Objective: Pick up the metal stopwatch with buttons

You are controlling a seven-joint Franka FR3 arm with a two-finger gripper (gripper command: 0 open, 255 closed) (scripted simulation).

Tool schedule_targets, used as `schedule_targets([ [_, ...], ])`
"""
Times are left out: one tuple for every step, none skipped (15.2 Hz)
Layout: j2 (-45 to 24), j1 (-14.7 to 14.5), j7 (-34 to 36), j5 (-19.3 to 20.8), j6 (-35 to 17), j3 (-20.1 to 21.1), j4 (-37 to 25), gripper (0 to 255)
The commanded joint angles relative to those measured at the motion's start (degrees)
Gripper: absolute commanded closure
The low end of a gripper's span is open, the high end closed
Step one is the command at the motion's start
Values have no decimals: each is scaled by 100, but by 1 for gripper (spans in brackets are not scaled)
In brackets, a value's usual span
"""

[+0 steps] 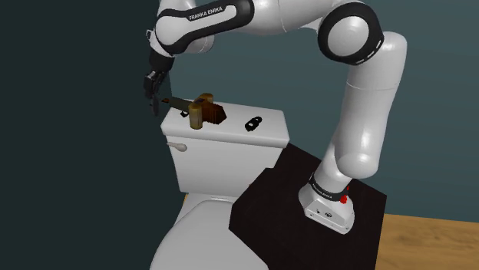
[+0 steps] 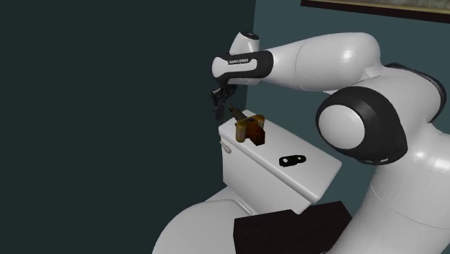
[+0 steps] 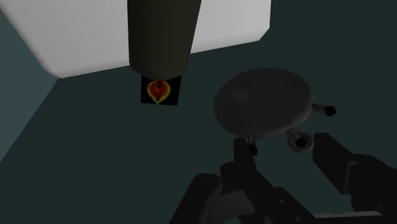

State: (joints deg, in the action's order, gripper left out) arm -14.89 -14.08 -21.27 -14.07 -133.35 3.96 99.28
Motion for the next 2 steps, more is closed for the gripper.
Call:
schedule_targets([
  [10,-20,49,18,47,6,-139,255],
  [9,-21,49,18,48,5,-140,255],
])
